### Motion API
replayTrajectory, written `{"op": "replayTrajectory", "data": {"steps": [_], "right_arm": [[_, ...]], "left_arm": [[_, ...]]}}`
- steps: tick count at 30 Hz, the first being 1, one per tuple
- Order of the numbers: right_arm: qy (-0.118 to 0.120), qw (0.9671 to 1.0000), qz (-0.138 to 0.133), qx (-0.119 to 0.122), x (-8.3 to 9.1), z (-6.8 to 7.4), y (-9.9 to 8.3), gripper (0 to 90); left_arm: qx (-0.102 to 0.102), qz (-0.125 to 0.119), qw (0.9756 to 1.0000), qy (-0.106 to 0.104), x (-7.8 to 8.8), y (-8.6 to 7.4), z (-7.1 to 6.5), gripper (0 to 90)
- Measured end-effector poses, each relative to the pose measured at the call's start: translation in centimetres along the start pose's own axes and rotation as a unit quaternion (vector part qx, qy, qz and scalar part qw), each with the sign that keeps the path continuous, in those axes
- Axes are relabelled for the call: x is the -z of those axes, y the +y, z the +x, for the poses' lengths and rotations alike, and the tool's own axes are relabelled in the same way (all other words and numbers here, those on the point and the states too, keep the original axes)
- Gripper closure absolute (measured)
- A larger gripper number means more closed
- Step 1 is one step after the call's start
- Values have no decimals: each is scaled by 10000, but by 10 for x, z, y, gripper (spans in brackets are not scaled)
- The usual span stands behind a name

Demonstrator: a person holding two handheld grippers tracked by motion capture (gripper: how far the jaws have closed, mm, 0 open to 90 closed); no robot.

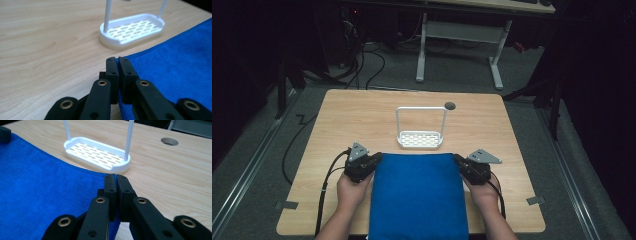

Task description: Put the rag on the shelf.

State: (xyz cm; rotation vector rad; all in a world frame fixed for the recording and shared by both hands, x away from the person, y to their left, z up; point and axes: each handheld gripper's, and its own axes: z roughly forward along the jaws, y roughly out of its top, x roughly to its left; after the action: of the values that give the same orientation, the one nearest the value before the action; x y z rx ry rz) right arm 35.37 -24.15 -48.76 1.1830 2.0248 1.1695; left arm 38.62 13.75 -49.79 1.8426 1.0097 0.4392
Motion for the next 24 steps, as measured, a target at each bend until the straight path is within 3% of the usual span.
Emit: {"op": "replayTrajectory", "data": {"steps": [14,24], "right_arm": [[-55,9979,-639,-4,27,4,17,881],[-129,9931,-1154,138,51,12,33,882]], "left_arm": [[-286,-686,9972,-25,34,22,-18,871],[-399,-1247,9914,-80,59,38,-30,871]]}}
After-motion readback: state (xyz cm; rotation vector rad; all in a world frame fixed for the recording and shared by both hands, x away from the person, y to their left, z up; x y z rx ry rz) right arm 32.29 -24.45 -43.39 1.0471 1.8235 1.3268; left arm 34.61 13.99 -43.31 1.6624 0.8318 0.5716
